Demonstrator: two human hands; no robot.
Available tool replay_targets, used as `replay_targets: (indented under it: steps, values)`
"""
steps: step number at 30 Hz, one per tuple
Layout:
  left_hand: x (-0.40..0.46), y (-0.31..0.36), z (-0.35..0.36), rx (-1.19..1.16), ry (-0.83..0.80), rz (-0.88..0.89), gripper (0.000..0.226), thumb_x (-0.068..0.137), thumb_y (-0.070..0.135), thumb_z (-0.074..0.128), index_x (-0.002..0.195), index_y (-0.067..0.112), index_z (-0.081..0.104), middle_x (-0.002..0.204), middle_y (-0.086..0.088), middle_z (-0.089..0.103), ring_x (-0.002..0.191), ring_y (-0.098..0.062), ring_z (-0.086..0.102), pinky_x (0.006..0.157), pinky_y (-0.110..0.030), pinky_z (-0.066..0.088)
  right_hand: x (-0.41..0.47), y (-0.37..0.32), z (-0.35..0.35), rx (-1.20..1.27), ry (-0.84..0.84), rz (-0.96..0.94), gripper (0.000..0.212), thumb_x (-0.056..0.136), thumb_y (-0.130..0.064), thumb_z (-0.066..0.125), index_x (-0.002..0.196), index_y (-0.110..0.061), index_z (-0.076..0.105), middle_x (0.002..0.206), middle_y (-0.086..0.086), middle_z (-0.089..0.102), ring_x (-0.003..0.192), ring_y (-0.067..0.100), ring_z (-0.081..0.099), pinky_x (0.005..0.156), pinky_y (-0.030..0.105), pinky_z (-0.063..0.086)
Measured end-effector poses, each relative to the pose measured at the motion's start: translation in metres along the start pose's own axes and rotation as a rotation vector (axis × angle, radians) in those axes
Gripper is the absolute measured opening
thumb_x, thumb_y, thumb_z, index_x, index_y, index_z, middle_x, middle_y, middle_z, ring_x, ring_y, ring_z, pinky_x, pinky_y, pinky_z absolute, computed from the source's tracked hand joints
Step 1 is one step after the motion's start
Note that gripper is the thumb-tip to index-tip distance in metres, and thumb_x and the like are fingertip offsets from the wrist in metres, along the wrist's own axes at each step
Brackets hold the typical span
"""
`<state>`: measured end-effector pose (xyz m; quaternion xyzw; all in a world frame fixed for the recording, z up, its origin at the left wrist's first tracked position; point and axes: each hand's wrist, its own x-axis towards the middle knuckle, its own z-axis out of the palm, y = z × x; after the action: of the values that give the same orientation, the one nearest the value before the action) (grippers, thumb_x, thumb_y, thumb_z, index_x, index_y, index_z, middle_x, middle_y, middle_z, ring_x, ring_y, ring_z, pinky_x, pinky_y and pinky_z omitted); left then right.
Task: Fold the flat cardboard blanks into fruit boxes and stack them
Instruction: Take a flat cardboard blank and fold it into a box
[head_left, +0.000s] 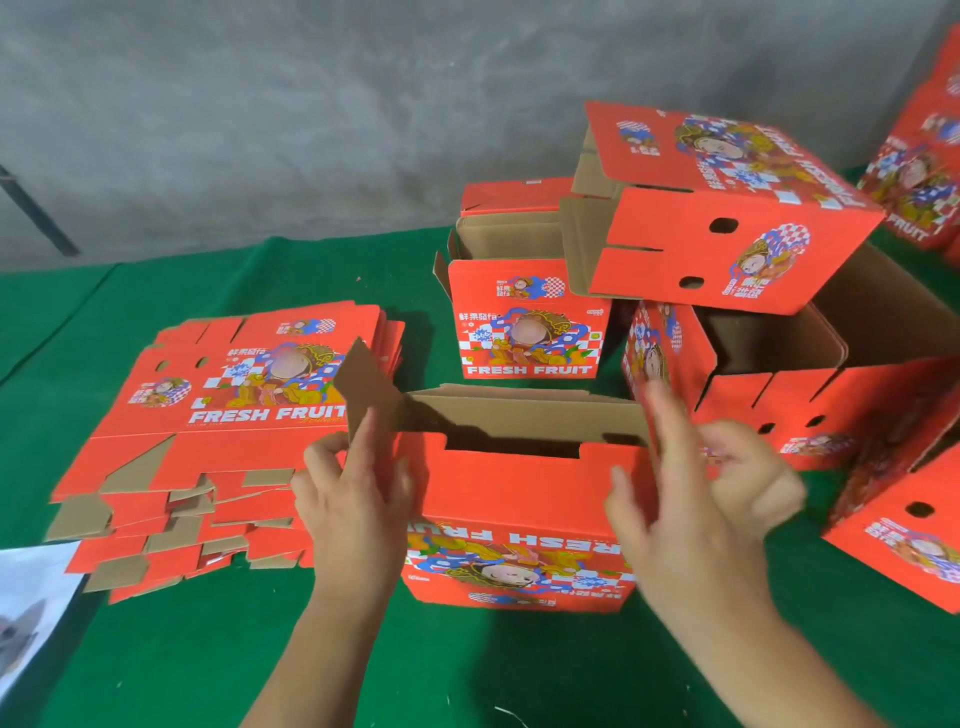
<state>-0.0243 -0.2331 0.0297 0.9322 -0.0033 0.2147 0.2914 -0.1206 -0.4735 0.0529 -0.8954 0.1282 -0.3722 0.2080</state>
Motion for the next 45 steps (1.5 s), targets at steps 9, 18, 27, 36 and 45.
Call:
replay_targets:
  steps: [9,18,27,36,45]
  values:
    - [-0.007,-0.012,0.000,-0.095,0.103,0.180,0.020,0.088,-0.001,0.044,0.095,0.013,0.056,0.093,0.002,0.052,0.081,-0.025,0.040,0.074,-0.040,0.032,0.022,-0.014,0.046,-0.024,-0.642,-0.078,0.100,0.095,-0.054,0.054,0.160,-0.037,-0.020,0.165,-0.007,-0.036,0.127,0.034,0.059,0.100,0.044,0.049]
    - [0.018,-0.001,-0.013,0.140,-0.257,0.419,0.054,0.099,0.049,0.040,0.150,0.032,0.048,0.090,0.003,0.069,0.087,-0.030,0.060,0.078,-0.041,0.038,0.023,-0.023,0.048,-0.198,-0.658,-0.094,0.077,0.093,-0.061,0.044,0.161,-0.045,0.009,0.159,0.010,-0.045,0.126,0.038,0.057,0.109,0.051,0.040]
    - [0.057,0.027,0.017,0.488,-0.381,0.336,0.087,0.098,0.062,0.042,0.162,0.033,-0.009,0.086,-0.004,0.074,0.083,-0.031,0.072,0.066,-0.034,0.035,-0.002,0.005,0.013,0.202,-0.224,0.052,0.079,0.092,-0.027,0.064,0.162,-0.026,0.026,0.165,0.002,0.035,0.150,0.021,0.034,0.121,0.042,0.031]
    - [0.050,0.010,0.015,-0.088,-0.228,0.255,0.052,0.094,0.072,0.029,0.107,0.034,0.063,0.095,0.006,0.057,0.099,-0.030,0.058,0.086,-0.042,0.044,0.009,0.025,0.021,0.257,-0.291,0.015,0.025,0.102,-0.044,0.045,0.099,-0.030,0.065,0.101,-0.015,0.064,0.101,0.023,0.057,0.089,0.031,0.039]
    - [0.049,0.011,0.019,0.178,-0.542,0.037,0.094,0.074,0.071,0.075,0.152,0.039,0.032,0.154,0.002,0.023,0.132,-0.034,0.052,0.105,-0.051,0.048,0.056,0.007,0.050,-0.179,-0.851,0.158,0.091,0.080,-0.075,0.066,0.153,-0.043,0.021,0.148,-0.005,0.028,0.138,0.034,0.029,0.102,0.049,0.044]
